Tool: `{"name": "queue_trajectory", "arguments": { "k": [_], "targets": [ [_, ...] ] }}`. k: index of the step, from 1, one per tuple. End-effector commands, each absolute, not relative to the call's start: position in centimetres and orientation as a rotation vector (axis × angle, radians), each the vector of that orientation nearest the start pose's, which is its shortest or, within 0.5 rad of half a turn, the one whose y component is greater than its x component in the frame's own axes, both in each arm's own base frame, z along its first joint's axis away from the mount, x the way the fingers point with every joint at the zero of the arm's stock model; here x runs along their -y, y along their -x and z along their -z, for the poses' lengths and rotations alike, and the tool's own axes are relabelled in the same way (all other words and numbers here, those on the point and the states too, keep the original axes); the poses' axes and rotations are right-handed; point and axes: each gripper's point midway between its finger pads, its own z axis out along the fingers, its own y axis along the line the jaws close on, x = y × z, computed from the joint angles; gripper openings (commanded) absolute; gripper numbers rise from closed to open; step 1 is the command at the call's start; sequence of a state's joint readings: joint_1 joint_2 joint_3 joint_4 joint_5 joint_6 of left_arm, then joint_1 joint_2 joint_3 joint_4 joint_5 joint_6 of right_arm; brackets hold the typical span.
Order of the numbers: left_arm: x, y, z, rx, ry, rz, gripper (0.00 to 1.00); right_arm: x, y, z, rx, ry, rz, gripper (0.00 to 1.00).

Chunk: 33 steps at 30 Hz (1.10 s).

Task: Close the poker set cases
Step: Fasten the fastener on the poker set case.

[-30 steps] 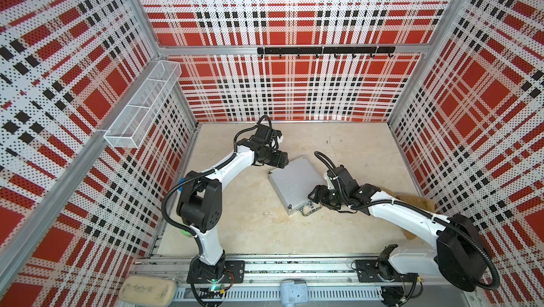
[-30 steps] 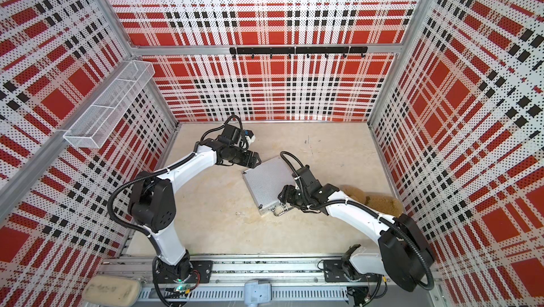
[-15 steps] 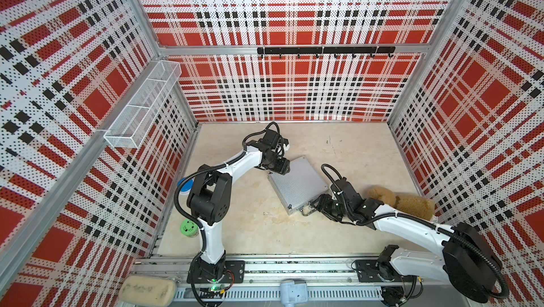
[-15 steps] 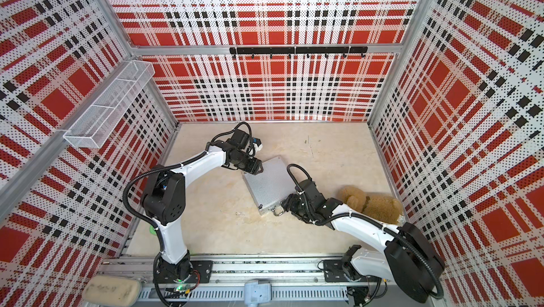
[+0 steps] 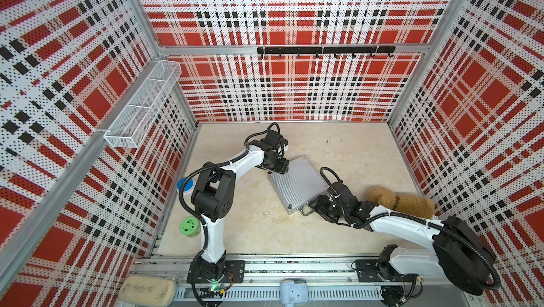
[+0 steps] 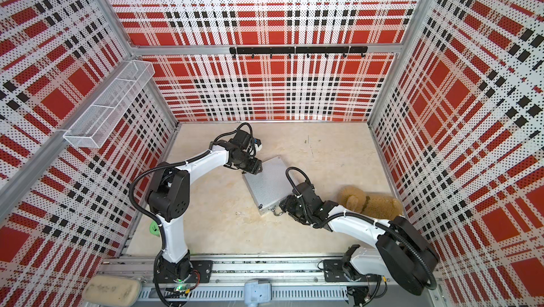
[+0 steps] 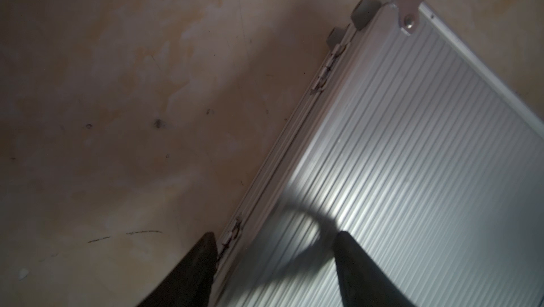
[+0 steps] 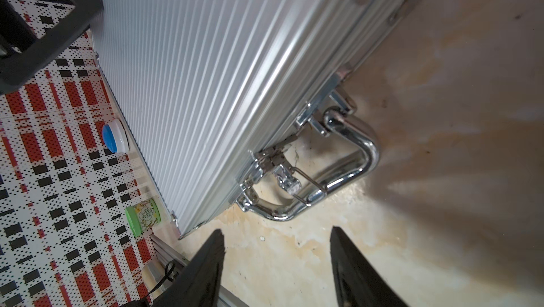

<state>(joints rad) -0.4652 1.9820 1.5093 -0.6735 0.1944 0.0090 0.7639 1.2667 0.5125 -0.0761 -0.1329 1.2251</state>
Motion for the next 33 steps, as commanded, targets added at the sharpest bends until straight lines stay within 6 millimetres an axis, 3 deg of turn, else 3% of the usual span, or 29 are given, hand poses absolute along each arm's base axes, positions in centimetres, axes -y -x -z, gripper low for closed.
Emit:
{"name": "queue_trajectory", "arguments": {
  "k": [1, 9, 19, 33],
  "targets": [
    [24.4, -40.7, -7.1, -2.659, -0.733, 0.382, 0.64, -24.6, -22.7, -6.5, -2.56, -0.585, -0.991, 0.59],
    [24.3, -40.3, -6.4, -2.683, -0.743, 0.387, 0.58, -24.0, -22.4, -5.5, -2.555, -0.634, -0.959, 0.57],
    [24.1, -40.2, -6.0, -2.696, -0.742, 0.396, 0.56, -25.8, -23.7, -4.8, -2.544, -0.626, -1.001, 0.55],
    [23.9, -39.9, -6.3, -2.697, -0.742, 0.411, 0.55, -26.5, -25.2, -6.9, -2.453, -0.647, -1.064, 0.53]
  ]
}}
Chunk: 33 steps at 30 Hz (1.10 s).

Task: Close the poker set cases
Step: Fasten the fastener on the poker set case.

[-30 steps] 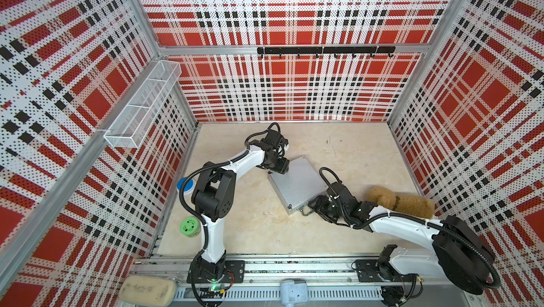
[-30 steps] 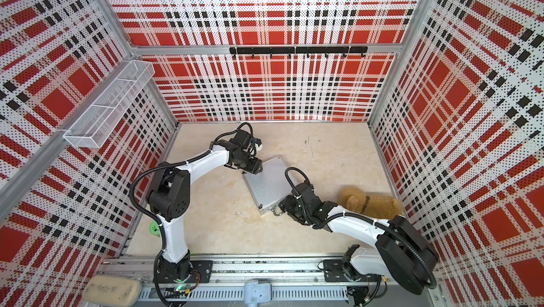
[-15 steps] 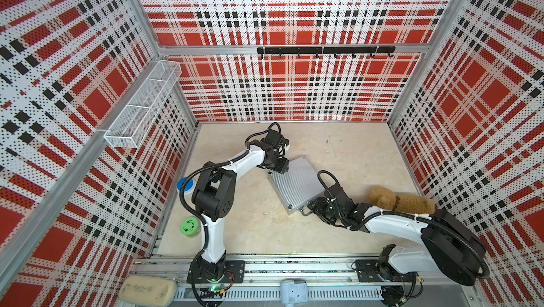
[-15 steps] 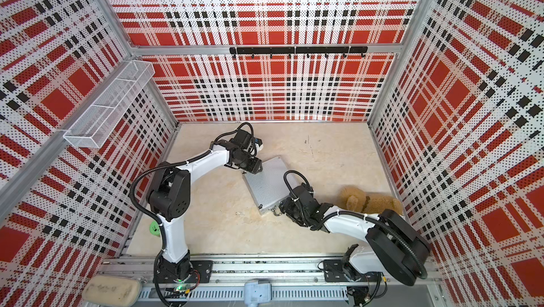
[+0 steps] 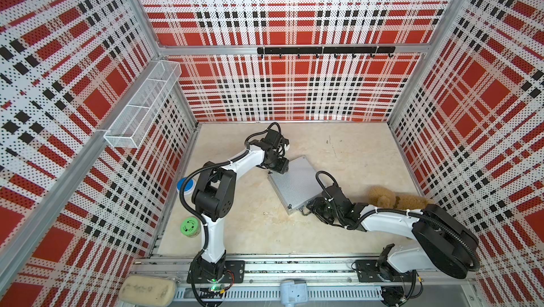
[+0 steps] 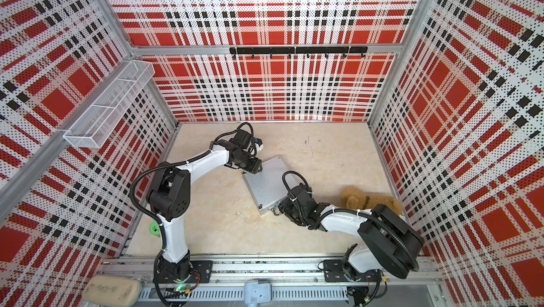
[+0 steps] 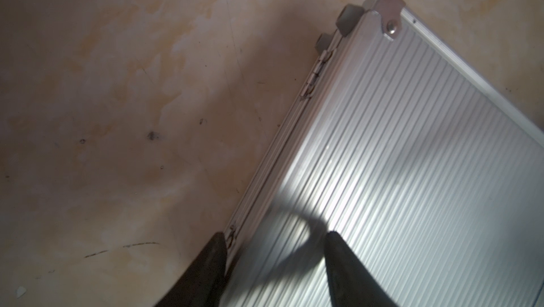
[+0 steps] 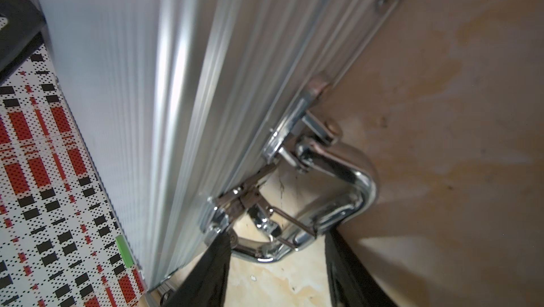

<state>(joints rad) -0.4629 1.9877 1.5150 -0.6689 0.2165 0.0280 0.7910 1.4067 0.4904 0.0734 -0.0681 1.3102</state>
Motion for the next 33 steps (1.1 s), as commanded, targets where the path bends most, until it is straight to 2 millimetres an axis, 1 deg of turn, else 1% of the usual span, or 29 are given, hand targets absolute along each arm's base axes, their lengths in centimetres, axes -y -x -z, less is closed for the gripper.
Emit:
{"name": "queue_trajectory", "arguments": {
  "k": [1, 5, 9, 23, 28, 33],
  "targets": [
    [23.8, -39.9, -6.3, -2.698, -0.741, 0.411, 0.55, -26.5, -25.2, -7.1, -2.447, -0.648, -1.065, 0.53],
    [23.6, -39.9, -6.4, -2.699, -0.733, 0.414, 0.55, -26.5, -25.5, -7.8, -2.432, -0.649, -1.069, 0.53],
    [23.6, -40.0, -6.4, -2.698, -0.731, 0.42, 0.55, -27.1, -25.7, -8.5, -2.429, -0.631, -1.095, 0.52],
    [23.6, -39.9, -6.4, -2.701, -0.736, 0.423, 0.55, -27.2, -25.9, -9.6, -2.404, -0.638, -1.115, 0.52],
    [23.6, -39.9, -6.4, -2.7, -0.736, 0.424, 0.55, -27.6, -26.1, -10.7, -2.387, -0.624, -1.143, 0.51],
    [23.5, -39.9, -6.3, -2.705, -0.738, 0.42, 0.55, -27.8, -26.7, -11.7, -2.378, -0.603, -1.132, 0.51]
  ]
}}
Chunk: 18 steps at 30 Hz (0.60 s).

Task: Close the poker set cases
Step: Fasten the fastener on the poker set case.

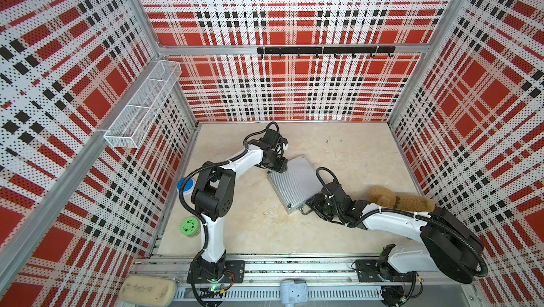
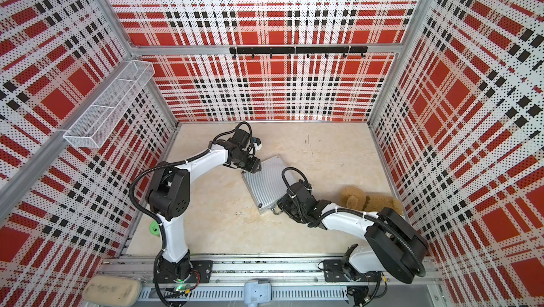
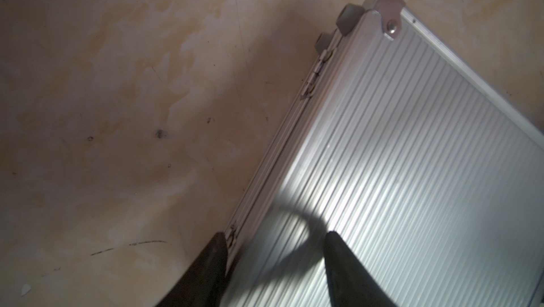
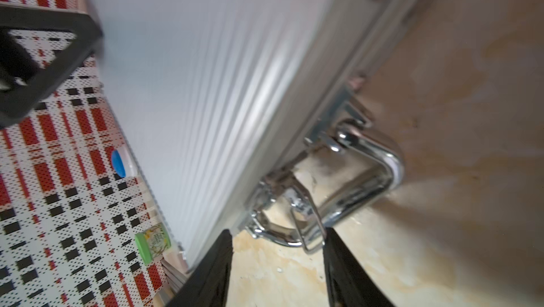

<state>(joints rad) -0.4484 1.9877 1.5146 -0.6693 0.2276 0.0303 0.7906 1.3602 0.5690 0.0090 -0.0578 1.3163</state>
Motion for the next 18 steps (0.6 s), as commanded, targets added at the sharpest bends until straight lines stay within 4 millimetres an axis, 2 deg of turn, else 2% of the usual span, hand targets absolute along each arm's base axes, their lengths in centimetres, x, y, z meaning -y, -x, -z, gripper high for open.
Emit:
{"name": "queue_trajectory", "arguments": {
  "k": [1, 13, 16, 18],
  "targets": [
    [23.5, -39.8, -6.4, -2.705, -0.739, 0.419, 0.55, -27.8, -26.8, -11.8, -2.377, -0.599, -1.131, 0.51],
    [23.3, -39.6, -6.5, -2.707, -0.742, 0.418, 0.55, -27.8, -28.0, -12.0, -2.373, -0.576, -1.129, 0.51],
    [23.3, -39.6, -6.5, -2.708, -0.742, 0.422, 0.55, -27.3, -27.7, -12.4, -2.385, -0.569, -1.101, 0.51],
    [23.4, -39.6, -6.3, -2.712, -0.744, 0.424, 0.54, -26.9, -27.2, -12.0, -2.412, -0.576, -1.08, 0.47]
  ]
}}
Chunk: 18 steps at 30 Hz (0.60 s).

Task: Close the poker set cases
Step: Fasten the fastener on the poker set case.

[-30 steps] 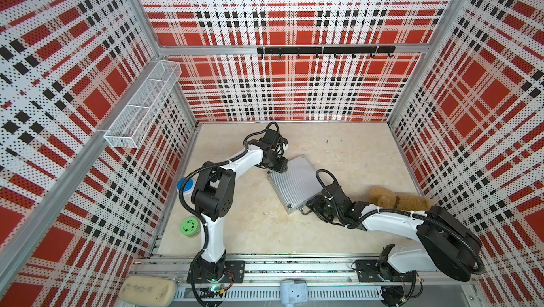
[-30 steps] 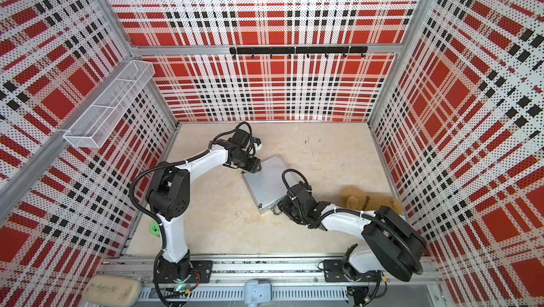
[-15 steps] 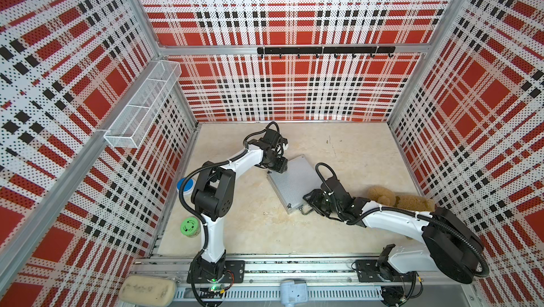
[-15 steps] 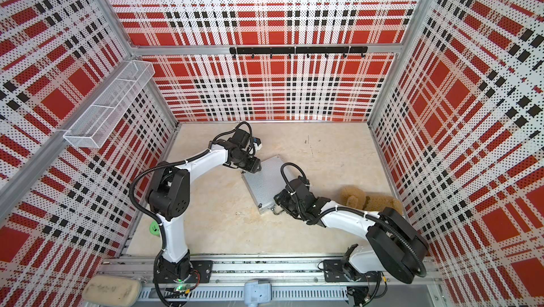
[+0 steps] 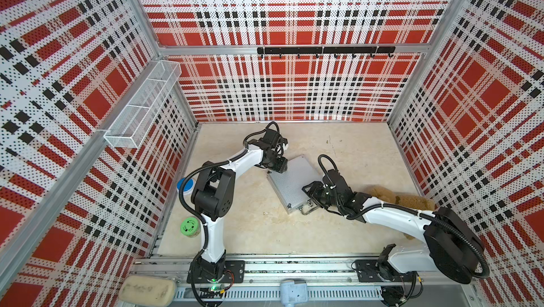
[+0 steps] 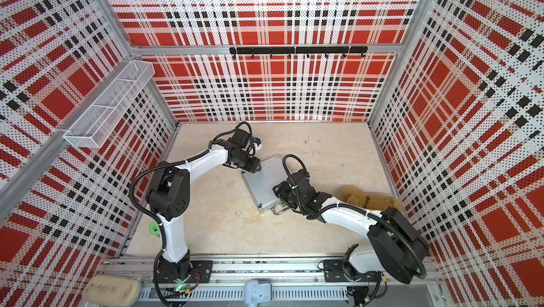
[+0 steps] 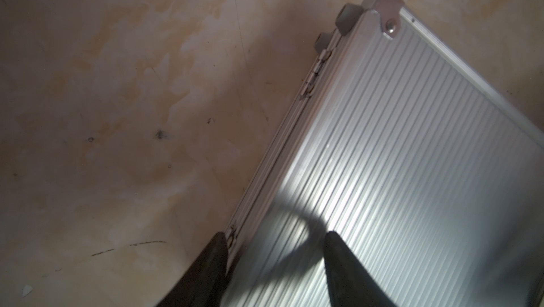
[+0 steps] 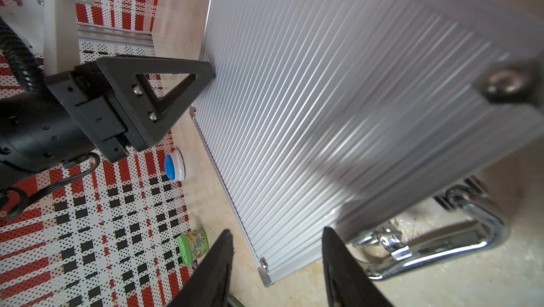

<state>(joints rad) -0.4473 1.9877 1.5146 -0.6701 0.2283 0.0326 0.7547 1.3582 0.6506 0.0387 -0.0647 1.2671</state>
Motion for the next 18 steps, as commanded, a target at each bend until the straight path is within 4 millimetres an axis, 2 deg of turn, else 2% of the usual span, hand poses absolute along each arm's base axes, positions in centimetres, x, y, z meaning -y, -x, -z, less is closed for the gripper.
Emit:
{"name": "queue_trajectory", "arguments": {
  "k": [1, 5, 10, 18],
  "targets": [
    [23.3, -39.6, -6.3, -2.712, -0.746, 0.424, 0.54, -26.8, -26.9, -11.8, -2.421, -0.576, -1.076, 0.45],
    [23.3, -39.5, -6.2, -2.718, -0.745, 0.425, 0.54, -25.9, -25.7, -10.5, -2.461, -0.606, -1.048, 0.36],
    [23.3, -39.4, -6.1, -2.72, -0.748, 0.423, 0.54, -25.3, -24.6, -9.1, -2.506, -0.626, -1.012, 0.3],
    [23.3, -39.4, -6.0, -2.724, -0.749, 0.425, 0.54, -25.2, -24.2, -7.0, -2.565, -0.653, -0.975, 0.26]
  ]
}}
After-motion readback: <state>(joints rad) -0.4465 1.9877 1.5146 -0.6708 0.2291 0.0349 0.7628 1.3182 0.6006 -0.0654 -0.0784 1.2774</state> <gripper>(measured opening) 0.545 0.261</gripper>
